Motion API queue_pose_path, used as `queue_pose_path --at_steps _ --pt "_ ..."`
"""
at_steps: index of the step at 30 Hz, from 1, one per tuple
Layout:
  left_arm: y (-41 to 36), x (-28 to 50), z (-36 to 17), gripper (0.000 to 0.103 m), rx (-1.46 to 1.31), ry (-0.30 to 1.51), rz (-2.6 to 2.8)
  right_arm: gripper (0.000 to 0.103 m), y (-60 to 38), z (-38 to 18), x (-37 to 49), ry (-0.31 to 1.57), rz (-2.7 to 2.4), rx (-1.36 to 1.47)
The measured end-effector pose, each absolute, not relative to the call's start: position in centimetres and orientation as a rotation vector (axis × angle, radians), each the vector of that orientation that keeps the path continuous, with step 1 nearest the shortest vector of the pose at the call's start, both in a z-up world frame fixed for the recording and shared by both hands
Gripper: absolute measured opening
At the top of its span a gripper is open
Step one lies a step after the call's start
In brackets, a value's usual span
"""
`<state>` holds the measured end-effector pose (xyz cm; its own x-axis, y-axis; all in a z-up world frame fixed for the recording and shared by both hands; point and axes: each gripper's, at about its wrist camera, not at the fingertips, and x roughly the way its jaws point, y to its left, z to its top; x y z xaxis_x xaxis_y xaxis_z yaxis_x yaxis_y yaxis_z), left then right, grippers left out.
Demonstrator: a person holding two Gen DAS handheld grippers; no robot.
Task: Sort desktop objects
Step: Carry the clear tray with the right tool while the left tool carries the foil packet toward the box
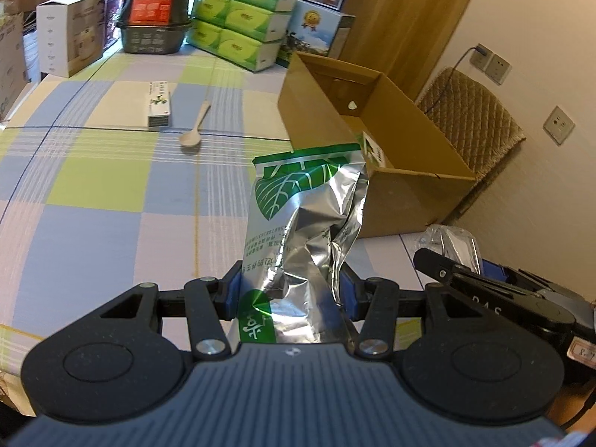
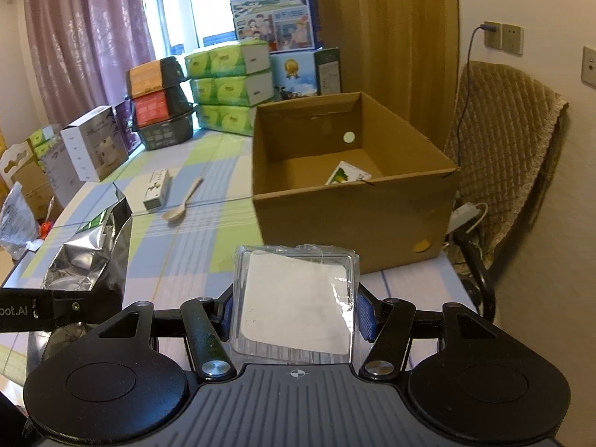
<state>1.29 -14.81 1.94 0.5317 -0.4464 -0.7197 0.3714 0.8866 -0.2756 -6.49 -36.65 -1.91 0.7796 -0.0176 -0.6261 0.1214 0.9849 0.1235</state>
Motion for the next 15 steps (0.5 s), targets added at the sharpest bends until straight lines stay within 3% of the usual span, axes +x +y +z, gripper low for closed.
queue_pose_path --at_steps 15 --pt "-17.8 0.4 1.8 0.045 -0.042 0.89 -0.529 0.057 -38.8 -1.6 -7.3 0.661 -0.094 0.187"
